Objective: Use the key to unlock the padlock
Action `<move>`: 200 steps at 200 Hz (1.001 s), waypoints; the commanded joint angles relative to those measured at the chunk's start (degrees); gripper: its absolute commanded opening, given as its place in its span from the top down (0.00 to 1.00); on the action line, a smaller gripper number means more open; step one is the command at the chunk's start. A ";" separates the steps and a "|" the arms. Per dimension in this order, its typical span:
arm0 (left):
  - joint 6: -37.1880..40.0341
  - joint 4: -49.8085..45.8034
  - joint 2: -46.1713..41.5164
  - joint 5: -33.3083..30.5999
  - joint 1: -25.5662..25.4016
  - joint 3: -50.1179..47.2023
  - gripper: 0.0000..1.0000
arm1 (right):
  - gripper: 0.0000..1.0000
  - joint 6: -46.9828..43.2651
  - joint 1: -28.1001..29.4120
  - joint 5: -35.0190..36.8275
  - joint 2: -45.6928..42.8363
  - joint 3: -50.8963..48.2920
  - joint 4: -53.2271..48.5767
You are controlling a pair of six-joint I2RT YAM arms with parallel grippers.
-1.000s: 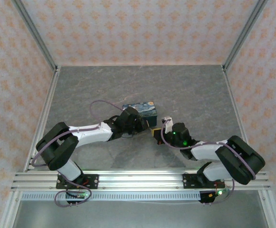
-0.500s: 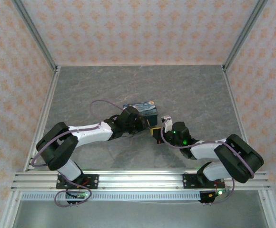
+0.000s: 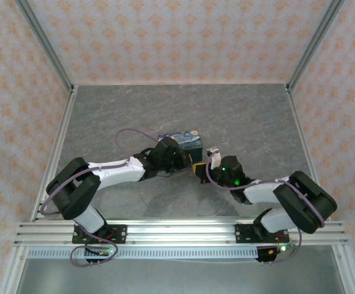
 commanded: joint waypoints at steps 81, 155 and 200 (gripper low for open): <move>0.11 1.06 -0.50 0.99 0.36 1.89 0.76 | 1.00 1.12 -0.39 0.68 1.16 1.28 6.67; -0.25 0.99 -1.37 1.70 0.22 2.26 0.76 | 1.00 -0.67 -0.38 1.27 3.40 1.56 8.88; 0.55 -0.68 -2.03 1.98 0.18 2.58 0.75 | 1.00 -1.35 -0.61 1.04 4.87 1.88 11.12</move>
